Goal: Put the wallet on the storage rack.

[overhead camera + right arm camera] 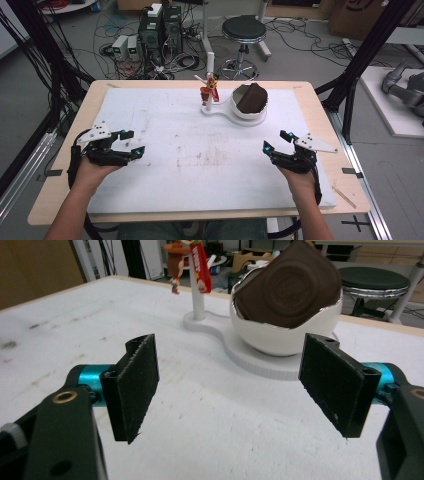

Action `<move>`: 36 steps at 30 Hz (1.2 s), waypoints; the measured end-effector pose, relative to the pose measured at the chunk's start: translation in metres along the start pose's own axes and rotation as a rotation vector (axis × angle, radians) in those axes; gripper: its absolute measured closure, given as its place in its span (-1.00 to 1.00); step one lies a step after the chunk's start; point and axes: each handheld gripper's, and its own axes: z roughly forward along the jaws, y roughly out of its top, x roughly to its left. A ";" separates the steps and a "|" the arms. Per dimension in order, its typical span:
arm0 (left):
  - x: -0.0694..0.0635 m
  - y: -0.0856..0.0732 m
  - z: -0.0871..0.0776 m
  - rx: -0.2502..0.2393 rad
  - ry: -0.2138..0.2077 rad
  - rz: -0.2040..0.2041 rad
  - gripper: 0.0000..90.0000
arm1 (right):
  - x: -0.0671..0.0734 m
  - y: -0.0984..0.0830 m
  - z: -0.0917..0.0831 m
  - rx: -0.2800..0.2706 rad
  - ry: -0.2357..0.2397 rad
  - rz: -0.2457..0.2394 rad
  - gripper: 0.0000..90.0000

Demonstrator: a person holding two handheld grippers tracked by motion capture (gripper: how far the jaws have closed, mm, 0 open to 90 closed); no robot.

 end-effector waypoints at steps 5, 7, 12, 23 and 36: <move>-0.002 -0.002 -0.001 -0.004 -0.001 -0.004 -0.52 | 0.002 -0.009 -0.003 0.002 0.015 0.008 -0.49; -0.003 -0.003 -0.001 -0.005 0.002 -0.006 -0.52 | 0.002 -0.011 -0.003 0.005 0.020 0.014 -0.51; -0.004 -0.006 -0.002 -0.001 0.011 -0.009 -0.52 | 0.000 -0.014 0.004 0.021 0.027 0.011 -0.53; -0.006 -0.006 -0.002 -0.002 0.013 0.001 -0.52 | -0.002 -0.015 0.012 0.058 0.045 -0.023 -0.55; -0.006 -0.008 -0.001 0.004 0.010 -0.002 -0.52 | -0.004 -0.016 0.011 0.063 0.039 -0.007 -0.55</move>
